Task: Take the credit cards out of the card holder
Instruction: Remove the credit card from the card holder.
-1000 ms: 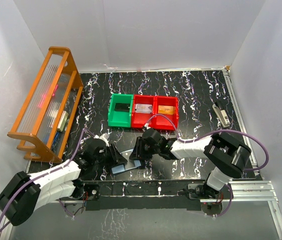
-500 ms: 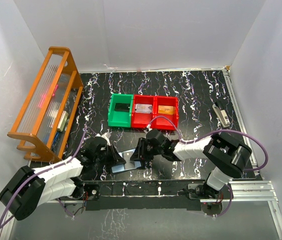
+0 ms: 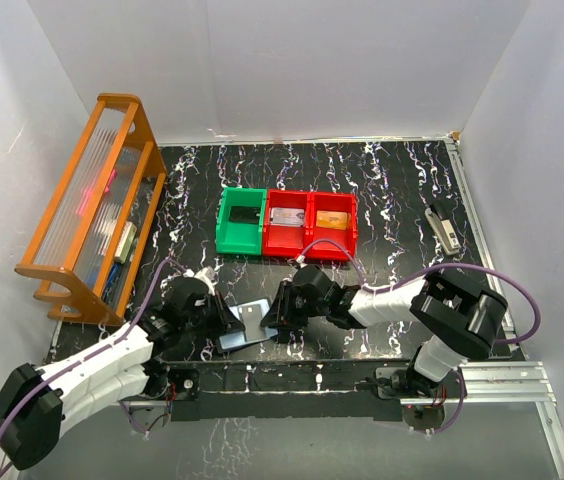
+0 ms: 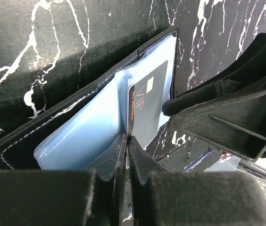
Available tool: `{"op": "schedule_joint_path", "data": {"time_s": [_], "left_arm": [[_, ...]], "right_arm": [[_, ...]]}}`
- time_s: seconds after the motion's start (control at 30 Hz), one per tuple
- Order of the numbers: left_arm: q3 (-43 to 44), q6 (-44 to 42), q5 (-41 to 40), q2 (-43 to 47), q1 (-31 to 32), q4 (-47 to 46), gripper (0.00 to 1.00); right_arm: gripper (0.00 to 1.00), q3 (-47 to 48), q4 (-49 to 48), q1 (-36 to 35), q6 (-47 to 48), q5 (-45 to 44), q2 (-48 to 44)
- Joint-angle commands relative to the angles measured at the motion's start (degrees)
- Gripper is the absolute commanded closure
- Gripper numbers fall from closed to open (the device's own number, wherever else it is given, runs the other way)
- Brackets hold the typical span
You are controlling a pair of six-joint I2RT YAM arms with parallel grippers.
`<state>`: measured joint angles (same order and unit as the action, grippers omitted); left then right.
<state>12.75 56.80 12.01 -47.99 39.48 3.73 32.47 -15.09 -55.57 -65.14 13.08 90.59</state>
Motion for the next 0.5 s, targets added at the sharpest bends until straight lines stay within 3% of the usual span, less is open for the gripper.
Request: {"op": "schedule_joint_path", "data": {"time_s": [0.0,0.23,0.37,0.47], "left_arm": [[1.27,-0.83,-1.6,1.03,-0.37,6.31,1.0],[3.6,-1.91,-6.44,4.34,-0.45,15.66,1.0],[2.83,-0.69,-5.87,5.81,-0.53,13.37,1.0],[4.5,-0.95,-6.97,4.23,-0.55,14.63,0.72]], "right_arm": [[0.71,0.05,3.92,-0.28,0.65,-1.97,1.24],[0.71,-0.32,4.11,-0.18,0.81,-2.62,1.39],[0.71,-0.36,3.01,-0.17,1.21,-2.05,1.01],[0.71,1.52,3.65,-0.23,3.13,-0.98,0.47]]}}
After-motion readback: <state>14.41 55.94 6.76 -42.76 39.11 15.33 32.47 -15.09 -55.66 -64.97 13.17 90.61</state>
